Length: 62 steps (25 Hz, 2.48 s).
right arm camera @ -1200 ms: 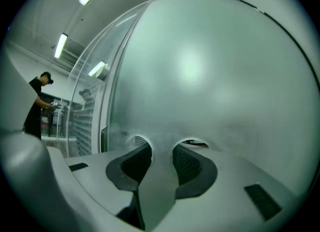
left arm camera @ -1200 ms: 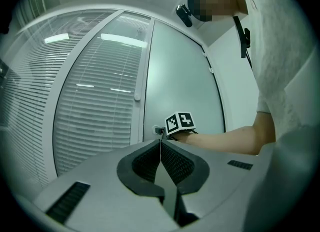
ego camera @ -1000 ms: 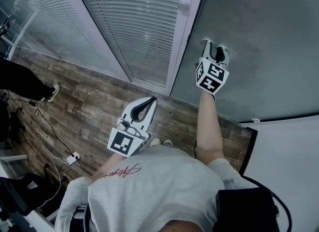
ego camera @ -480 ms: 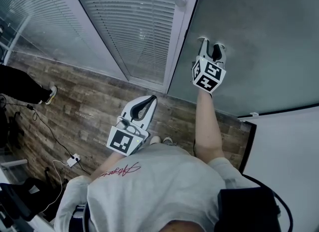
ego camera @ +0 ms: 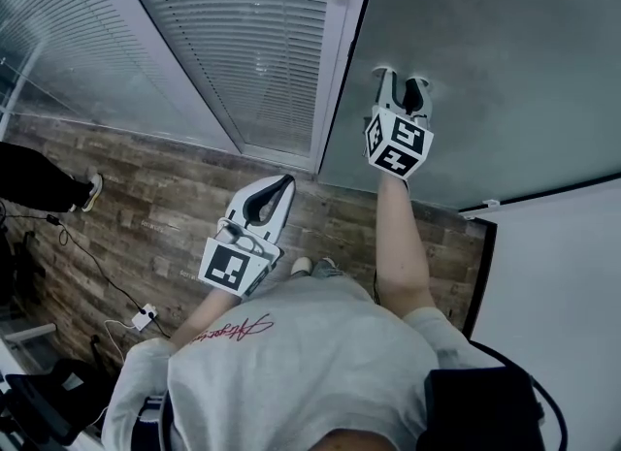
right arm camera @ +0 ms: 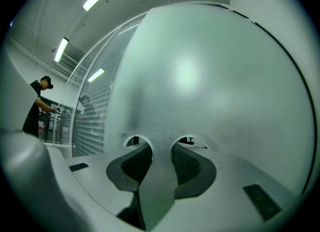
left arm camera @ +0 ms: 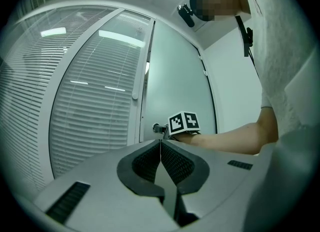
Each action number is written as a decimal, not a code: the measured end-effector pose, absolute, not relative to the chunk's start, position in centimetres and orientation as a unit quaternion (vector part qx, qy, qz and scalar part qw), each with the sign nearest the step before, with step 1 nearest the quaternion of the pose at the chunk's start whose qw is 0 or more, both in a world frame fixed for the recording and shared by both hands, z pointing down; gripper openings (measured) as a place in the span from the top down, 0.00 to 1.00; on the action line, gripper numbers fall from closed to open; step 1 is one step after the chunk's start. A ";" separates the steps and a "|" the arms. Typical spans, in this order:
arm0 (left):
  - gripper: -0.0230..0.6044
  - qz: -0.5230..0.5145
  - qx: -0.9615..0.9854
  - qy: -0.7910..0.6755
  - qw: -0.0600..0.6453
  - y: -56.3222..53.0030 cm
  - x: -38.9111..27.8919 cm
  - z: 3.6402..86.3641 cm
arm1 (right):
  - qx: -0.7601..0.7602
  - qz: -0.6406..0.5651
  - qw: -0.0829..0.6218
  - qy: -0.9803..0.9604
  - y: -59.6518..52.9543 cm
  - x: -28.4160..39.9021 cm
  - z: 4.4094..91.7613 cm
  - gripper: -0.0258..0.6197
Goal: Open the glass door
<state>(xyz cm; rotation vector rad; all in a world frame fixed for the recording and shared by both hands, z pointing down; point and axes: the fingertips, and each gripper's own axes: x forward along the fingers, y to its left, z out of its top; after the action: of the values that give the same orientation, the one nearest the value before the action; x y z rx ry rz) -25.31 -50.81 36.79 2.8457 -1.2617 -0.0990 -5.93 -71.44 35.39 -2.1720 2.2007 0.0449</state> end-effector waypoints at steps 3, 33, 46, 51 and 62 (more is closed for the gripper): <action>0.94 -0.033 0.917 -0.397 0.015 -50.3 -25.3 37.2 | -0.700 0.015 0.025 0.714 -70.5 -6.1 35.3 0.76; 0.94 -0.027 0.930 -0.366 0.004 -41.9 -18.6 37.1 | -0.643 0.016 0.030 0.765 -58.8 -7.1 35.6 0.76; 0.94 -0.023 0.918 -0.395 0.007 -33.8 -15.8 37.7 | -0.600 0.012 0.036 0.799 -51.6 -7.6 35.6 0.76; 0.94 -0.027 0.907 -0.421 0.005 -30.4 -15.4 37.4 | -0.583 0.013 0.038 0.812 -48.6 -7.5 35.5 0.76; 0.94 -0.030 0.876 -0.481 -0.005 -23.8 -15.9 36.9 | -0.559 0.023 0.048 0.828 -42.0 -7.2 35.2 0.76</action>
<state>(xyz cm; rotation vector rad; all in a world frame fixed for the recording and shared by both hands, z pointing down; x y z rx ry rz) -15.87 -23.80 36.91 2.7608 -1.5152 -0.0939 -7.20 -42.03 35.18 -1.7045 2.5239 0.0699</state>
